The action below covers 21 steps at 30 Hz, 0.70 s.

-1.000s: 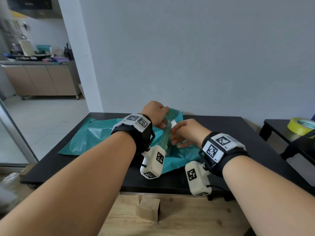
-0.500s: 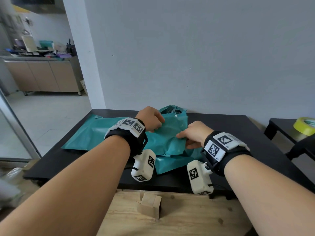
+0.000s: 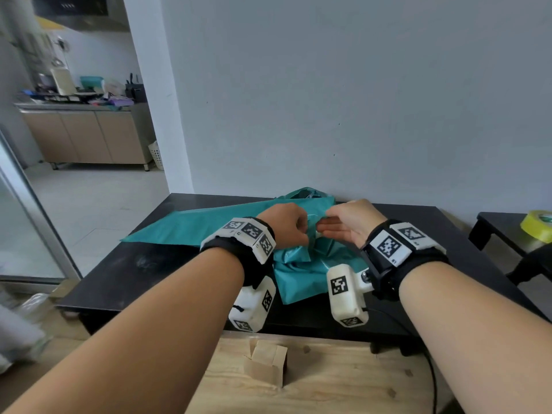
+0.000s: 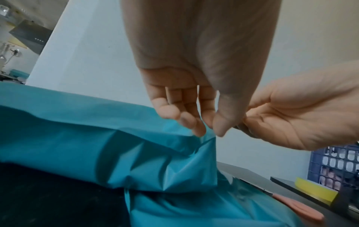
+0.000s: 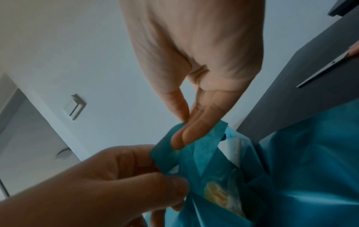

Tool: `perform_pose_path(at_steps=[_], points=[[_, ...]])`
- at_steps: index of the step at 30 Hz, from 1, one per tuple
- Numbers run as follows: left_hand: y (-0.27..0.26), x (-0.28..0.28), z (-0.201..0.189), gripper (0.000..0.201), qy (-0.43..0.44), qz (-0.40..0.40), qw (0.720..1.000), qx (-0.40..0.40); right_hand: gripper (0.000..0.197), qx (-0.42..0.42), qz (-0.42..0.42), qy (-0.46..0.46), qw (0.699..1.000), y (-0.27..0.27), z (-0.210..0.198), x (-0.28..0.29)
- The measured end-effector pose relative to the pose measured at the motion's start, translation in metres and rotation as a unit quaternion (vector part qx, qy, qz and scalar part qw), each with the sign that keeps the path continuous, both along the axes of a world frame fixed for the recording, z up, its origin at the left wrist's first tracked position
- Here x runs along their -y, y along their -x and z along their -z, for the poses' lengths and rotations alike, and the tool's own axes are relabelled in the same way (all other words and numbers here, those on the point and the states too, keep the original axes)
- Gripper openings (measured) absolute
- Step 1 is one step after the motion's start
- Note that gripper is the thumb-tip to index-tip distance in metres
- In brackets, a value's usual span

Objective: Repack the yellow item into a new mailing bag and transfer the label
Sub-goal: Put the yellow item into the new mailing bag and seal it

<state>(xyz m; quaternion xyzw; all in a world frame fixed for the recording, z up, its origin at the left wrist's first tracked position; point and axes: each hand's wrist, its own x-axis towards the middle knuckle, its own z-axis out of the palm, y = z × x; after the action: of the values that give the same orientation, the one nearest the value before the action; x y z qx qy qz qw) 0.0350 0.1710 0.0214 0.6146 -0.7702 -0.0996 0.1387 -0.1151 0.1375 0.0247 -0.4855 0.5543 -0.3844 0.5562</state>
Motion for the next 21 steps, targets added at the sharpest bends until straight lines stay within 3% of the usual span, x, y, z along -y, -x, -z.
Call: perform_pose_path(at_steps=[3,5,9,11,14,17,19,21], points=[[0.000,-0.002,0.001,0.016,0.022,-0.004,1.000,-0.007,0.013,0.004,0.007,-0.005,1.000,0.005,0.001,-0.004],[0.003,-0.003,0.000,0.014,0.048,-0.011,0.999,-0.007,0.014,-0.038,0.035,0.018,0.999,0.007,0.005,-0.004],[0.001,-0.001,-0.016,0.014,0.142,-0.044,0.986,-0.075,0.059,-0.196,0.041,0.134,0.971,0.017,0.010,0.004],[-0.003,0.000,-0.031,0.014,0.180,-0.058,0.974,-0.127,0.074,-0.214,0.004,0.144,0.966,0.015,0.006,0.005],[-0.012,0.000,-0.052,0.004,0.188,-0.072,0.961,-0.192,0.059,-0.214,0.000,0.191,0.958,0.006,-0.003,0.010],[-0.022,0.006,-0.068,0.005,0.221,-0.091,0.949,-0.206,0.041,-0.318,-0.020,0.271,0.908,-0.002,-0.015,0.012],[-0.031,0.009,-0.082,0.004,0.243,-0.107,0.941,-0.212,0.054,-0.366,-0.067,0.237,0.897,-0.006,-0.020,0.012],[-0.039,0.008,-0.099,0.003,0.256,-0.116,0.928,-0.243,0.061,-0.333,-0.098,0.196,0.917,-0.011,-0.025,0.013]])
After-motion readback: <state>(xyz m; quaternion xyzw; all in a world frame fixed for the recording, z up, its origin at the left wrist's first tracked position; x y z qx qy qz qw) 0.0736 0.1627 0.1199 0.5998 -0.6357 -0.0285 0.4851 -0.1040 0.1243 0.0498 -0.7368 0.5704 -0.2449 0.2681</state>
